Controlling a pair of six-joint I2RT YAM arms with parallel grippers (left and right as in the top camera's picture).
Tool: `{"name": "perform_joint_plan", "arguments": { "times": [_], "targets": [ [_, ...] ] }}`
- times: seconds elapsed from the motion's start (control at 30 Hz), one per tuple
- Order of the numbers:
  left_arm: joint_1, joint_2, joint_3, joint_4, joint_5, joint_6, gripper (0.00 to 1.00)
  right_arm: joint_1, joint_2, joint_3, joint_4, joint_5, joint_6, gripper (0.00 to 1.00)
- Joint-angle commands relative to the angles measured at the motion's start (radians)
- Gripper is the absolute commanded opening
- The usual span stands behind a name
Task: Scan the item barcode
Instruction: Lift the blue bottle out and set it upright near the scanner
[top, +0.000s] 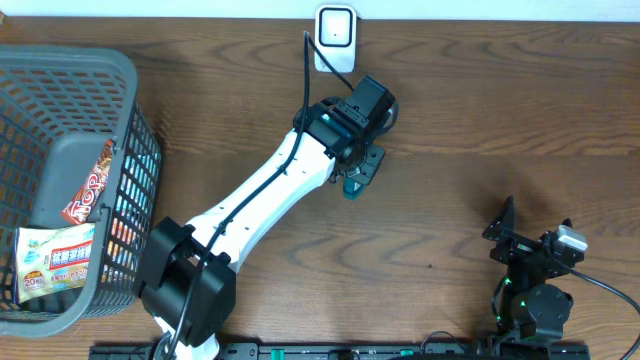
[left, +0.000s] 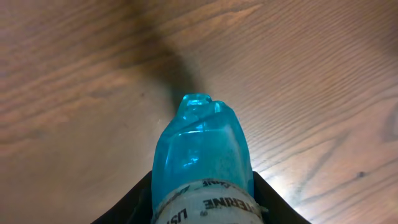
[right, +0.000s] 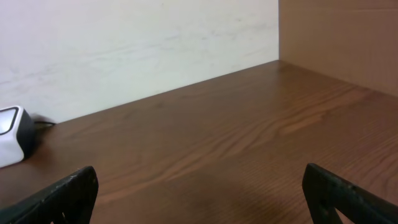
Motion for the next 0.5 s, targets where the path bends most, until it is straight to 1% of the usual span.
{"name": "perform_joint_plan", "arguments": {
  "times": [0.0,0.3,0.47],
  "targets": [
    [0.0,-0.009,0.01,0.003,-0.039,0.082,0.22,-0.005,-0.003,-0.003,-0.004,0.002,-0.011,0.99],
    [0.0,0.02,0.009,0.032,-0.039,0.08,0.22,-0.005,-0.003,-0.003,-0.004,0.002,-0.011,0.99],
    [0.0,0.063,0.008,0.035,-0.038,0.056,0.22,-0.005,-0.003,-0.003,-0.004,0.002,-0.011,0.99]
  ]
}}
